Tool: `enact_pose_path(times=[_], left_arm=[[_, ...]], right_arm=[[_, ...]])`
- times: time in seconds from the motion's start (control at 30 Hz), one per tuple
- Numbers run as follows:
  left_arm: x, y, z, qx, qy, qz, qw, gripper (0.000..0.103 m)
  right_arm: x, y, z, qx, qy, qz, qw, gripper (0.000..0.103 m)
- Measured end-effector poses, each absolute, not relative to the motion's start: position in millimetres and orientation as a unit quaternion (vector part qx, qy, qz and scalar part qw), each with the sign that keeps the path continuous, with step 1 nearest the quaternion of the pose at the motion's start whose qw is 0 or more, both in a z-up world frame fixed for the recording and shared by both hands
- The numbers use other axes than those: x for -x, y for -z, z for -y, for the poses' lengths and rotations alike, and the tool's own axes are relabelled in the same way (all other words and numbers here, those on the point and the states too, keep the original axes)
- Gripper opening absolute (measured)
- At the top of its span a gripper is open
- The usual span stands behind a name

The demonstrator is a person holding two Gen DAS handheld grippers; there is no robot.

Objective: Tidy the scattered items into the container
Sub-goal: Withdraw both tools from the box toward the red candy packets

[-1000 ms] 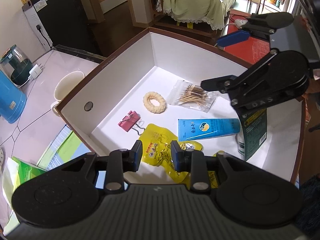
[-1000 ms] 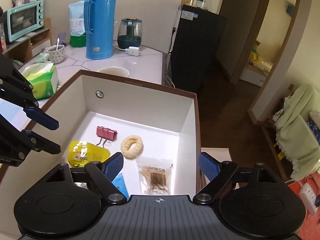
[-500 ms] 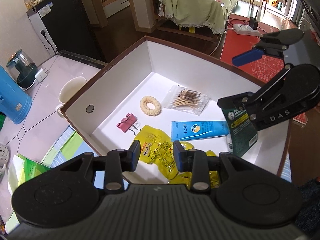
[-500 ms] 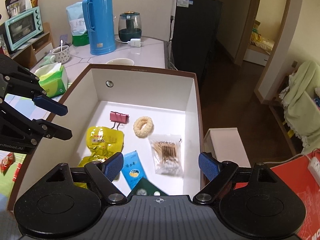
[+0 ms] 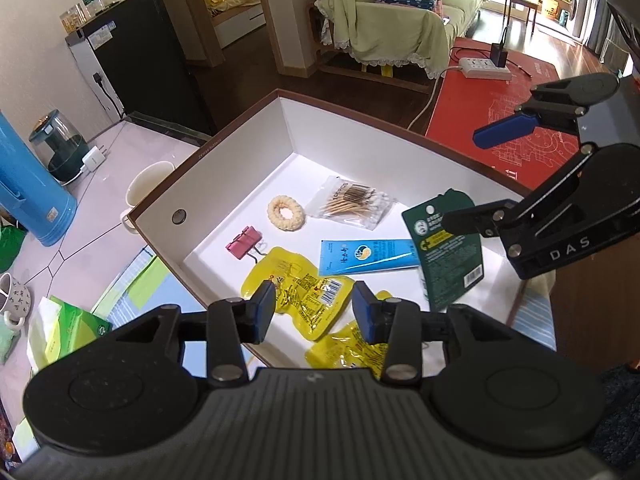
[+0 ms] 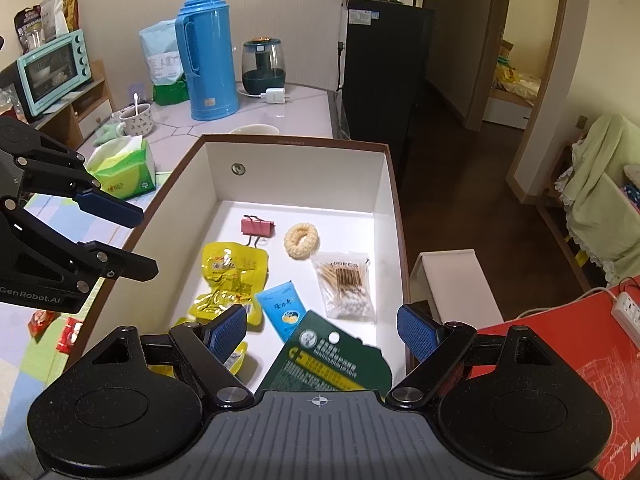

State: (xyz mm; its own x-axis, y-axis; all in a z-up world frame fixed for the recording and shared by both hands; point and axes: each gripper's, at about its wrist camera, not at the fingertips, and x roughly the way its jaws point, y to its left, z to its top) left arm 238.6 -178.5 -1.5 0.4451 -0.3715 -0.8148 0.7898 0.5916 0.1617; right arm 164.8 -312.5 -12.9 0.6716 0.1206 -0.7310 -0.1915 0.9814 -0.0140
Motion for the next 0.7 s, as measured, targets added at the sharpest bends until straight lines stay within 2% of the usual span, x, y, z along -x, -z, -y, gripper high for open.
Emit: enact_pose_path(times=[0.7], left_arm=[[-190,-16,149,-0.257,0.355,-0.36,0.823,0.058]], right_arm=[[-112,3,295,0.026,-0.068,-0.395,0.916,0.085]])
